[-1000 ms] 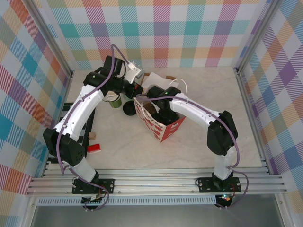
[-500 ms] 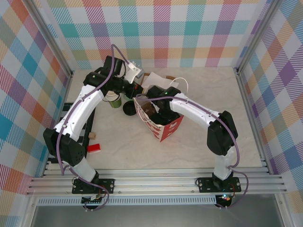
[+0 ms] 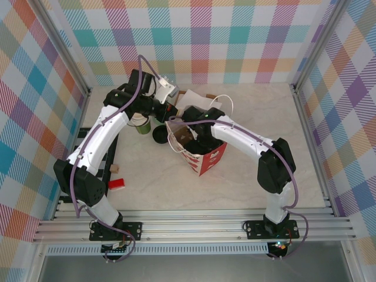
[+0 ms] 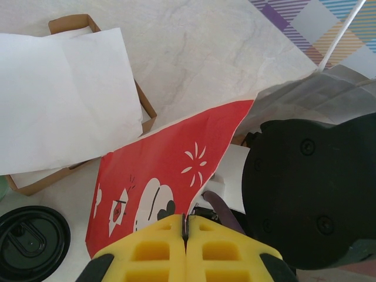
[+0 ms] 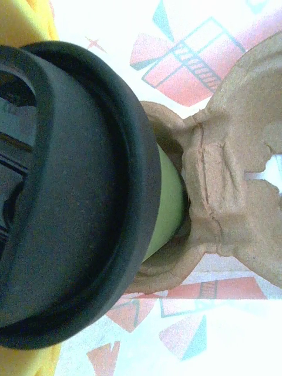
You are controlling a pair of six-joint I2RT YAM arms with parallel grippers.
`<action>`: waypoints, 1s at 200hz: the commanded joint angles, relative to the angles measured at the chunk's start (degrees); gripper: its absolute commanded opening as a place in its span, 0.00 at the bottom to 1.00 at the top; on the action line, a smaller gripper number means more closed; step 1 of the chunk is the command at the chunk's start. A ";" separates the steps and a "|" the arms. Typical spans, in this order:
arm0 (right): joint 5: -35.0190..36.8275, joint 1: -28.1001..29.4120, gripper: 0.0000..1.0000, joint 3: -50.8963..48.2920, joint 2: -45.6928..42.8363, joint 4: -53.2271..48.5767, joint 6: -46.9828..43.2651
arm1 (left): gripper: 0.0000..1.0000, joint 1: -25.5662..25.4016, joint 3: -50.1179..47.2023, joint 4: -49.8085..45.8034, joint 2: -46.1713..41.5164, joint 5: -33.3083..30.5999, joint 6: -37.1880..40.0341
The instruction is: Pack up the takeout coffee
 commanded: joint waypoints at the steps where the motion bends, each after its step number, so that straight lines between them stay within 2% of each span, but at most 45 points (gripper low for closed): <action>1: 1.03 0.29 1.00 1.20 -3.01 0.61 0.59 | 0.00 -0.88 1.18 -0.22 -0.52 1.27 0.22; 200: 1.37 0.73 1.00 2.05 -3.83 -0.36 -0.22 | 0.00 -0.91 1.47 -1.07 -0.26 -0.05 0.77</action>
